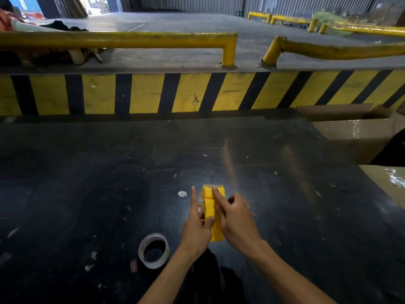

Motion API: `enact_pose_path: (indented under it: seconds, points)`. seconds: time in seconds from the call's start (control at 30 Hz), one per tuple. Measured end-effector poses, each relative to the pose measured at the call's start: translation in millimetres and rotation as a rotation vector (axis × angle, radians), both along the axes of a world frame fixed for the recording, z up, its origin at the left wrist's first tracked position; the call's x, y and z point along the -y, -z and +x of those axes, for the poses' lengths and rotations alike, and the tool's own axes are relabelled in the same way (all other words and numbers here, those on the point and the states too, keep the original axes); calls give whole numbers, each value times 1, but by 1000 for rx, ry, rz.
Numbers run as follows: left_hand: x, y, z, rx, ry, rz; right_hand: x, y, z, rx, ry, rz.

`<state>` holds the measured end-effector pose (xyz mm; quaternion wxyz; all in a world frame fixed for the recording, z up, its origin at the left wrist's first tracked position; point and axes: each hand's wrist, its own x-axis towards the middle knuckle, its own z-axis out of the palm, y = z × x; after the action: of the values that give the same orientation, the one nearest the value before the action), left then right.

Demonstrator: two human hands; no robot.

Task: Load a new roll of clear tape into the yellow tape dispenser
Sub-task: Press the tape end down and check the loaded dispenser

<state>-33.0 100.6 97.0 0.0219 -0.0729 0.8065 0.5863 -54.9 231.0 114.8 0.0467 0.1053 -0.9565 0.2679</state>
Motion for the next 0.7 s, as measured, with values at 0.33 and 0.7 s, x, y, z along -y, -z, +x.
enact_pose_path:
  seconds: [0.33,0.7]
  points:
    - [-14,2,3,-122,10,-231,0,19,-3,294,134,-634]
    - [-6,9,3,-138,189,-271,-15,13,-11,247,126,-629]
